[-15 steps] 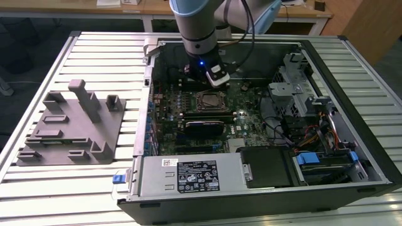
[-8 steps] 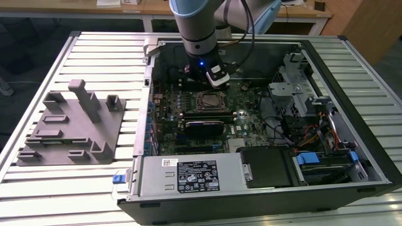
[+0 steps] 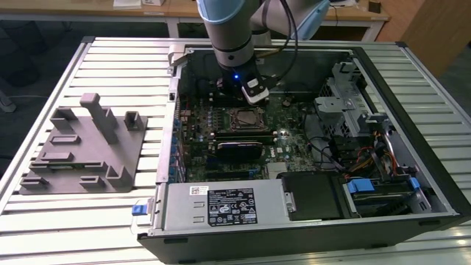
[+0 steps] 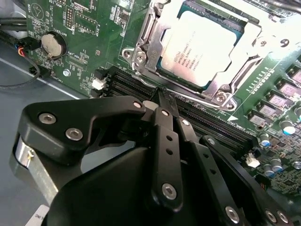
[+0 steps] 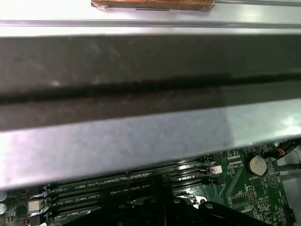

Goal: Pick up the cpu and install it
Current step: 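Install the first cpu locking lever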

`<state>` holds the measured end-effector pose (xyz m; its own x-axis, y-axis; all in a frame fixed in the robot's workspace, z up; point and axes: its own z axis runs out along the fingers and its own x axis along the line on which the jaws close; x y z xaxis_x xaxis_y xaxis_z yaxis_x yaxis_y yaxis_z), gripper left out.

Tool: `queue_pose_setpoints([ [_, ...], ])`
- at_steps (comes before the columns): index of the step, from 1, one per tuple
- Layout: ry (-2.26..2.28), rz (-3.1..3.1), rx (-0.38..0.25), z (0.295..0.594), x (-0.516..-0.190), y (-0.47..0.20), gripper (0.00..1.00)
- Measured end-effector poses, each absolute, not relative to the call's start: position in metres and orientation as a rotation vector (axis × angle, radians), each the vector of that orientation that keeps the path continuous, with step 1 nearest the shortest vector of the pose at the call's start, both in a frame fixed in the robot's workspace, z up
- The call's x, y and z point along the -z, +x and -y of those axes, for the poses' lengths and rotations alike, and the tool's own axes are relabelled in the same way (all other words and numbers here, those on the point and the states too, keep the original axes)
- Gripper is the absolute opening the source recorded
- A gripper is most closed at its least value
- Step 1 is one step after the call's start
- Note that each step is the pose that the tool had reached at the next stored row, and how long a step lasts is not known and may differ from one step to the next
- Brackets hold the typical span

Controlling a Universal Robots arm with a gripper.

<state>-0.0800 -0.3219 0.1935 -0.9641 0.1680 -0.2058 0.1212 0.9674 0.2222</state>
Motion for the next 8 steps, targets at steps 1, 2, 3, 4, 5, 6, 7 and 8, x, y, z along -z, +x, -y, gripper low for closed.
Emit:
queue_pose_setpoints([
  [1,0.215,-2.892,-0.305,0.3219,-0.1931,-0.08,0.11],
  [2,0.215,-2.892,-0.303,0.322,-0.193,-0.08,0.11],
  [3,0.214,-2.892,-0.302,0.322,-0.1927,-0.08,0.11],
  [4,0.214,-2.891,-0.3,0.3221,-0.1925,-0.08,0.11],
  [5,0.214,-2.891,-0.298,0.3222,-0.1923,-0.08,0.11],
  [6,0.214,-2.891,-0.297,0.3222,-0.1919,-0.08,0.11],
  [7,0.214,-2.891,-0.296,0.3223,-0.1915,-0.08,0.11],
  [8,0.214,-2.891,-0.296,0.3223,-0.1909,-0.08,0.11],
])
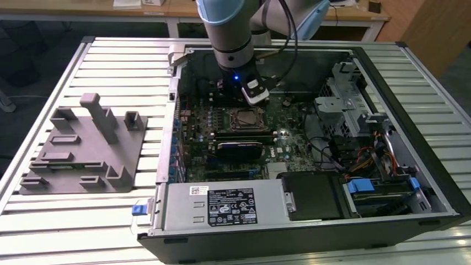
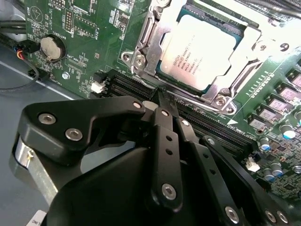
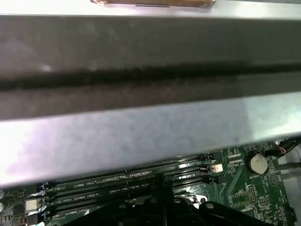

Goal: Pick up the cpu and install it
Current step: 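Install the first cpu locking lever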

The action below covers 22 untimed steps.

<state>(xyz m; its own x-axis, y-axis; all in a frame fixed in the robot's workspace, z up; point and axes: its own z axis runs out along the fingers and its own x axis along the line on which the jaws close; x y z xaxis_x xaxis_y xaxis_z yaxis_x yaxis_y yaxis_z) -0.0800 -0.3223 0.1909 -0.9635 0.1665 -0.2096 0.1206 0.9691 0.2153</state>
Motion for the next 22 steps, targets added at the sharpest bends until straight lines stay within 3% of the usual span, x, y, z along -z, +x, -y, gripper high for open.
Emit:
queue_pose_setpoints([
  [22,0.2,-2.892,-0.298,0.3232,-0.1876,-0.071,0.11],
])
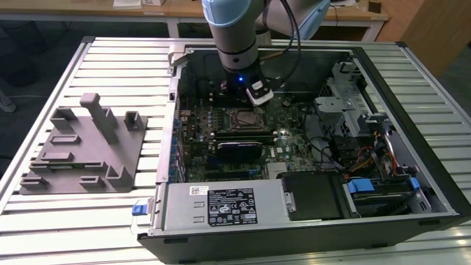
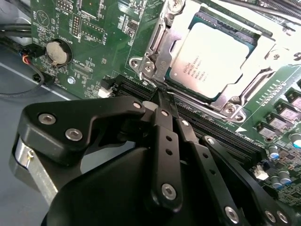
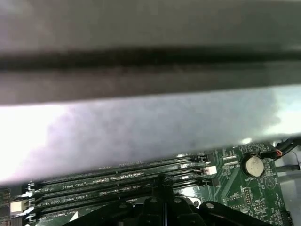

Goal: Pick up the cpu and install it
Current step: 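Install the first cpu locking lever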

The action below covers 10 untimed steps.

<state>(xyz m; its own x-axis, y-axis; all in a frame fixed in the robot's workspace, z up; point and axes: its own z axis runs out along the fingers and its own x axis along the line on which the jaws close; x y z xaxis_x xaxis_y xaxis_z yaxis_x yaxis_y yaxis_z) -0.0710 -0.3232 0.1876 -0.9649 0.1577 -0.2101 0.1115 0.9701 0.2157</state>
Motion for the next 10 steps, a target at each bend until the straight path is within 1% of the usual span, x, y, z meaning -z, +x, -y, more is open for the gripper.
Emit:
queue_pose_setpoints([
  [10,0.203,-2.89,-0.324,0.326,-0.188,-0.0703,0.11],
])
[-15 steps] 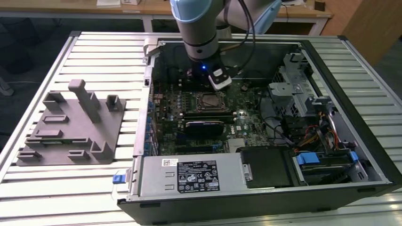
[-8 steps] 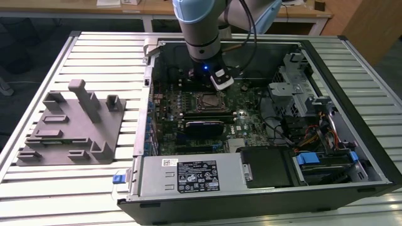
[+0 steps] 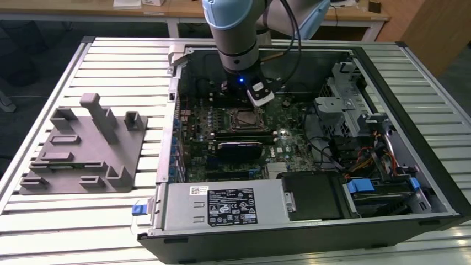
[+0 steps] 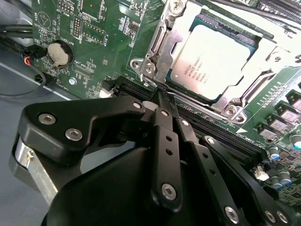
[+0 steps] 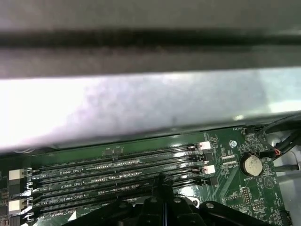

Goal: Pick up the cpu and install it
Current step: 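Install the first cpu locking lever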

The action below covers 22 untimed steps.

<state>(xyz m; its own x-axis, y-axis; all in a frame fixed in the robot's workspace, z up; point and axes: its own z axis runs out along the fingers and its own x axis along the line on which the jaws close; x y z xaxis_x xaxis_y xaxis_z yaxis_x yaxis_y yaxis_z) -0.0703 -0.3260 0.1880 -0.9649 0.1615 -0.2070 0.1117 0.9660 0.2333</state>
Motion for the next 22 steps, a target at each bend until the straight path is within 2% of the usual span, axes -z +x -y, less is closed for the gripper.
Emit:
queue_pose_setpoints([
  [7,0.204,-2.89,-0.327,0.3264,-0.1924,-0.0702,0.11],
  [22,0.21,-2.886,-0.378,0.3348,-0.1888,-0.0693,0.11],
])
